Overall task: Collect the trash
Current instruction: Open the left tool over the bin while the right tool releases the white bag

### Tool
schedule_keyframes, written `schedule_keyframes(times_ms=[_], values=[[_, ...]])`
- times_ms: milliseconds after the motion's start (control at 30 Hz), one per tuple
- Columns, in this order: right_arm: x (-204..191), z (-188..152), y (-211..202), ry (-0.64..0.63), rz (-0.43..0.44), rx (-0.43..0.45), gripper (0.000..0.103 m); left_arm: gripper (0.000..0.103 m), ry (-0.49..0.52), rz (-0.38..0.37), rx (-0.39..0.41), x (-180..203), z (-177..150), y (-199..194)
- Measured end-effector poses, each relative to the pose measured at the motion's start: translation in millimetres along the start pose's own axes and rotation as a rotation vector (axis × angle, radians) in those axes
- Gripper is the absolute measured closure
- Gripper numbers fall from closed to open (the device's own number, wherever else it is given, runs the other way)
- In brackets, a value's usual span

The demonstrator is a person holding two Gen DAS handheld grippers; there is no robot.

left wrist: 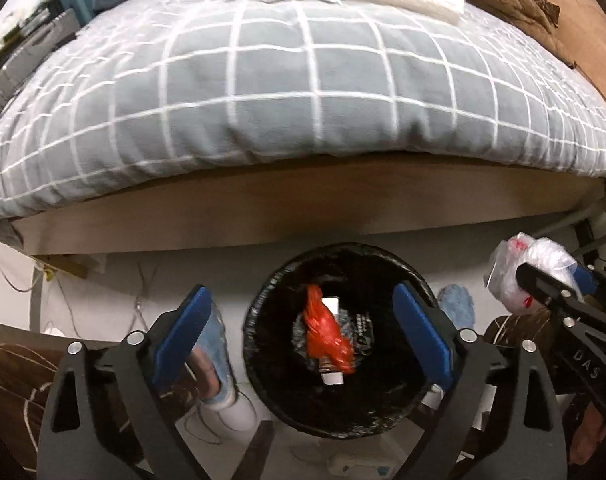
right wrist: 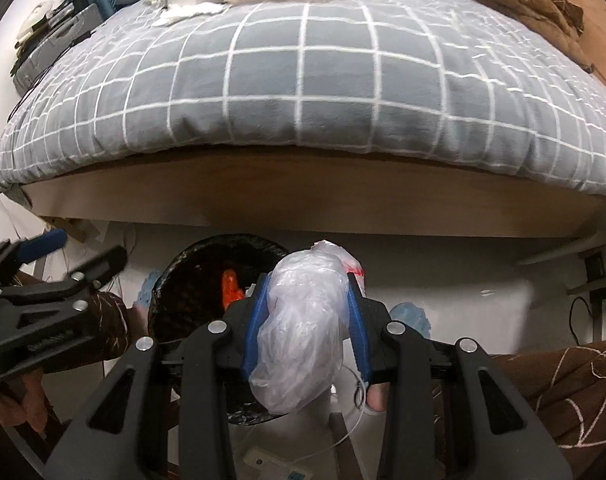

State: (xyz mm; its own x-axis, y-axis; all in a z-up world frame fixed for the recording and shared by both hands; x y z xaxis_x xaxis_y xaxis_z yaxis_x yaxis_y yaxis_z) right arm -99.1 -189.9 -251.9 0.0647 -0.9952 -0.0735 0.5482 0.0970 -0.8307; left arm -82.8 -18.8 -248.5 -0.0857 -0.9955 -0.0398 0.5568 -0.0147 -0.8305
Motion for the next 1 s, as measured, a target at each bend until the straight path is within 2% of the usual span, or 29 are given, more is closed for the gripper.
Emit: schedule_keyframes(times_ms=[200, 400, 533, 600, 667, 833, 933, 1000], values=[[-32.2, 6.4, 1.3, -0.038, 0.031, 0.009, 0.068, 0.006, -0.037, 0.029, 0.013, -36.8, -2.6, -6.1], [-64.2, 13.3, 4.5, -0.083, 0.07, 0.014, 0.067, 0.006, -0.081, 0.055, 0.016, -61.0, -7.6, -12.0], [-75.7, 14.0, 4.0, -0.105, 0.077, 0.022, 0.064, 0.006, -0.093, 0.066, 0.015, -71.1, -7.5, -13.5], [-78.5, 14.7, 2.7, -0.114, 0.072, 0.03, 0.06, 0.006, -0.1, 0.068, 0.015, -73.5, -7.3, -13.8], [-80.1, 16.8, 2.0, -0.116, 0.064, 0.042, 0.05, 0.006, -0.101, 0.066, 0.021, -76.2, -6.9, -13.8], [-63.0, 24.1, -8.9, -0.107, 0.038, 0.081, 0.034, 0.006, -0.094, 0.053, 0.046, -69.6, 2.9, -25.0], [-58.7, 31.8, -15.9, -0.109, 0.03, 0.103, 0.019, 0.006, -0.095, 0.045, 0.063, -66.9, 9.7, -30.2], [-56.0, 36.6, -21.0, -0.117, 0.015, 0.121, 0.015, 0.006, -0.095, 0.045, 0.071, -66.2, 14.0, -32.5]])
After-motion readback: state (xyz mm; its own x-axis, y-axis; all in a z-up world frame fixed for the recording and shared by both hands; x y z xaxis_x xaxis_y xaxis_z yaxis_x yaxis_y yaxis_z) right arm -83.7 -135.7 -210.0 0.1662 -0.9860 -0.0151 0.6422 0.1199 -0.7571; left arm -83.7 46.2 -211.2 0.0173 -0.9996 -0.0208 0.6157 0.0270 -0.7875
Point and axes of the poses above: each gripper's, at about its wrist camera, not at the fingertips, and y roughly the way its jaws point, x to its right, z to its top, the point moved 7 cm from there along y, roughly the way its jaws point, and after that the axes turned 10 degrees about x, right-handed, at the moved point
